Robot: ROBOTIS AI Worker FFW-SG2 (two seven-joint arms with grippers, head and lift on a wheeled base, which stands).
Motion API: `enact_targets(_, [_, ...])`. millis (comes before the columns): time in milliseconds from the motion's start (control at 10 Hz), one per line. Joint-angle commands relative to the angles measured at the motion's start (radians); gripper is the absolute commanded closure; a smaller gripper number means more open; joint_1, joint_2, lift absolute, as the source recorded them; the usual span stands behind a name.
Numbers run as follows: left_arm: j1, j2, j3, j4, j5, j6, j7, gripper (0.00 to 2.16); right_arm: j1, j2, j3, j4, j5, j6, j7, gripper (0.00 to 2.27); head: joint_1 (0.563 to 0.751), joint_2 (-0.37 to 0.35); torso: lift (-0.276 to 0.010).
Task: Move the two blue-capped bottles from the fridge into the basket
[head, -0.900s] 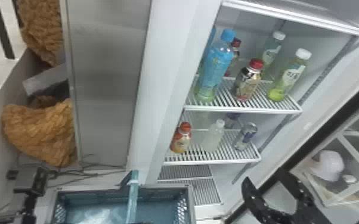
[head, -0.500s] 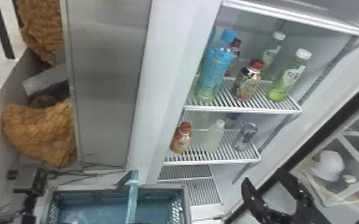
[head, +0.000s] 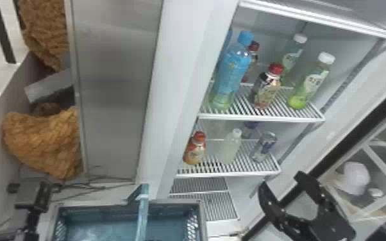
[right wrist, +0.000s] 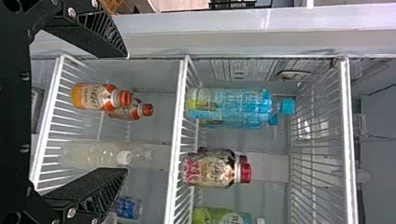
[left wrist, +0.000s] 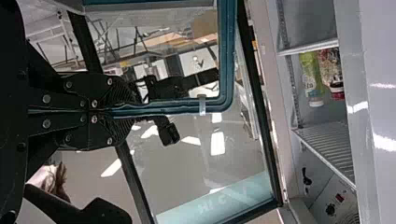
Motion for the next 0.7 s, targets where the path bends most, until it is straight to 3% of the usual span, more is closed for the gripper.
enact_targets(0, [-0.002, -0.001, 0.001, 0.0, 0.001, 0.001, 0.0, 1.14, -0.021, 0.001, 0.008, -0.021, 0.01, 0.029, -0.017, 0.13, 0.695, -0.35, -0.076])
enact_targets(600, [-0.002, -0.003, -0.001, 0.005, 0.003, 0.001, 0.006, 1.14, -0.151, 0.001, 0.078, -0.065, 0.038, 0.169, -0.129, 0.13, 0.695, -0.35, -0.076])
